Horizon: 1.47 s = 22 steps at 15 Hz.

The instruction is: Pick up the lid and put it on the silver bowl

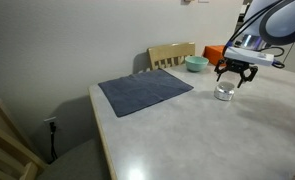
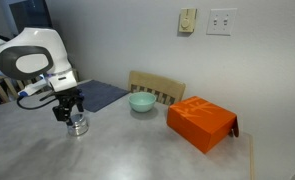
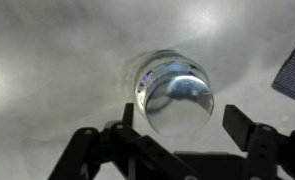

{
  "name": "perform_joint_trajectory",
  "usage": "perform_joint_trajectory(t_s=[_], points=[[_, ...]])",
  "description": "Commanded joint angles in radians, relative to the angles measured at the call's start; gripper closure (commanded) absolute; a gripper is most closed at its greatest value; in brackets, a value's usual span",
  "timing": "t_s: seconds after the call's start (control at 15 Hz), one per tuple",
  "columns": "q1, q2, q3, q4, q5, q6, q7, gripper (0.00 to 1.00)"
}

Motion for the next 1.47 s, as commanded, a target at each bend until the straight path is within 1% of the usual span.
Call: perform_joint_trajectory(t_s=[0.0, 0.4, 0.73, 1.07, 1.2, 1.27, 1.33, 1.4], points=[[-0.014, 0.008, 0.016, 0.016, 0.028, -0.018, -0.036, 0.00], [0.025, -0.042, 0.012, -0.010, 0.001, -0.005, -0.011, 0.00], [0.059, -0.109, 0.017, -0.034, -0.017, 0.036, 0.003, 0.00], [0.071, -0.169, 0.030, -0.061, -0.018, 0.089, 0.010, 0.00], [0.062, -0.184, 0.048, -0.069, 0.000, 0.102, -0.005, 0.00], [0.049, -0.182, 0.066, -0.066, 0.028, 0.109, -0.022, 0.00], [0.059, -0.155, 0.049, -0.030, -0.005, 0.077, 0.003, 0.00], [0.057, -0.161, 0.057, -0.033, -0.002, 0.080, 0.003, 0.00]])
